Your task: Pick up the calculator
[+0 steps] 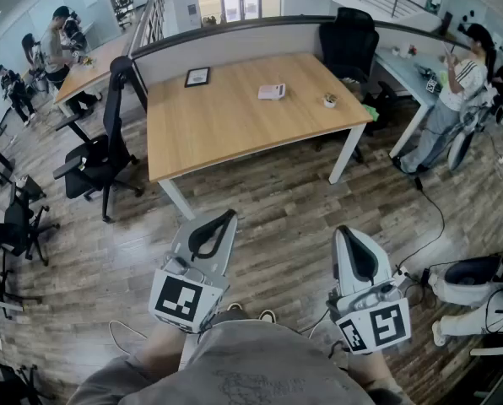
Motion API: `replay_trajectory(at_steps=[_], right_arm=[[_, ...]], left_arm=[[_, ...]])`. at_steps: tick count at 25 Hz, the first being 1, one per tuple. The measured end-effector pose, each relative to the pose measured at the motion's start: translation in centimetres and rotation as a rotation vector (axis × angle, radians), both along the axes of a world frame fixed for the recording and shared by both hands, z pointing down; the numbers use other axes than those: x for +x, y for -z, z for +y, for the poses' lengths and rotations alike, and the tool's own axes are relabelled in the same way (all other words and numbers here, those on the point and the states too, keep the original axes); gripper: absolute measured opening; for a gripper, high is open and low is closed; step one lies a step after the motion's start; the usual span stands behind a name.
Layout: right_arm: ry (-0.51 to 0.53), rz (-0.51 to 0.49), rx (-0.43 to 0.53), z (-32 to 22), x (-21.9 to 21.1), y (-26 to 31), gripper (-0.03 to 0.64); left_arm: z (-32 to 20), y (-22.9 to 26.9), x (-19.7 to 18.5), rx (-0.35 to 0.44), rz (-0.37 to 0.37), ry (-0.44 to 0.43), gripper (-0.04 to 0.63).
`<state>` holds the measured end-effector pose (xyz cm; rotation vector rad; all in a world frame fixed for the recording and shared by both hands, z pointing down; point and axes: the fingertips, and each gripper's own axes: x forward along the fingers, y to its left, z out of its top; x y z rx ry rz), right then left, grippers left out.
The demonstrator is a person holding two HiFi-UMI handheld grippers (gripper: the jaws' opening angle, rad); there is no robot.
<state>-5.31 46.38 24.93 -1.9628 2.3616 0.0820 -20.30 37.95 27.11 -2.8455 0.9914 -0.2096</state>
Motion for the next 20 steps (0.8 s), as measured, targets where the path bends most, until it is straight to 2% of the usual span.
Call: replay_trajectory(at_steps=[8,14,15,18,20], right_arm=[[0.006,0.009,-0.012,-0.1,0.8,-0.9,0.011],[-0.01,-0.027,0.007,0.5,1.8,-1.7,0.015],[-0.013,-0.043,0.018,0.6,2.0,-1.5,0.025],[-0.022,-0.057,0.032,0.3,2.4,-1.2,0.137],[-0.028,-0.048,0.023,-0.3,2.6,-1.3,0.141]], left_arm=[[-0.1,-0.6,0.6,-0.005,-0.008,0.011,0.002],[-0.5,-1.3,1.0,0.048,-0.021,0.006,0.002],[-0.5,-1.4,1.1,0.043,-0.023,0.005,0.002],[-0.6,-1.7,1.7,0.008,-0.029,0.004,0.002],[-1.0,-1.8,2.1,-0.007,-0.034,-0.001,0.002]])
